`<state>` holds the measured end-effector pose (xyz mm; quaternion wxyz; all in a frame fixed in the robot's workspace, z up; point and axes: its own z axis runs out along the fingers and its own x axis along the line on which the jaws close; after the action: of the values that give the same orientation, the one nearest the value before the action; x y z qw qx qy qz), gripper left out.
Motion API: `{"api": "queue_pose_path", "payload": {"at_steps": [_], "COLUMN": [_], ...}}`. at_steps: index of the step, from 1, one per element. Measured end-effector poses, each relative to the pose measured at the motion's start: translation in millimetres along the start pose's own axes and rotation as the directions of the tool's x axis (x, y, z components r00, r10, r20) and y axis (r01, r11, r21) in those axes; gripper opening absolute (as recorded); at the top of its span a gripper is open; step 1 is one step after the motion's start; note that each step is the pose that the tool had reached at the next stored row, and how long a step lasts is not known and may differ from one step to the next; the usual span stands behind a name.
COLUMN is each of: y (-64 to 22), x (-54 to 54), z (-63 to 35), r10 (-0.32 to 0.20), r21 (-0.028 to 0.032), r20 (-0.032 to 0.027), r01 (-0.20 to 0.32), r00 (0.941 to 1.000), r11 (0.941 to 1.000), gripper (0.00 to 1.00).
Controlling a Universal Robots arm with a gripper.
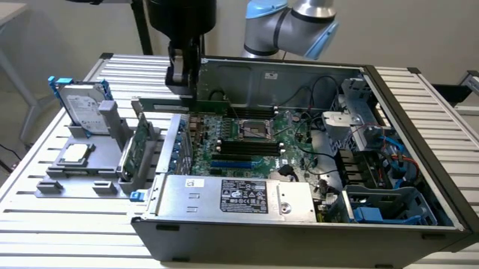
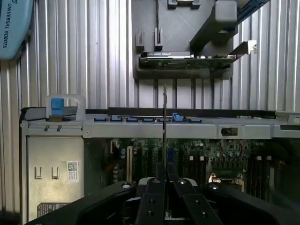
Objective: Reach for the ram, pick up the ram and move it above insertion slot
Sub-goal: 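Pick up the ram and move it above insertion slot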
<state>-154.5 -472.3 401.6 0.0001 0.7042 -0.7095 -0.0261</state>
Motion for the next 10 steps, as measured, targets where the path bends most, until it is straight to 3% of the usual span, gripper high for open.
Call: {"api": "queue_pose_path", "payload": {"at_steps": [10], "y": [-42.1], "x": [-15.9], "z": [11.4], "r10": [0.0], "r21": [-0.0008], "r20": [0.0005], "r01": [0.0], "r00": [1.0], "r11": [1.0], "gripper": [0.13]}}
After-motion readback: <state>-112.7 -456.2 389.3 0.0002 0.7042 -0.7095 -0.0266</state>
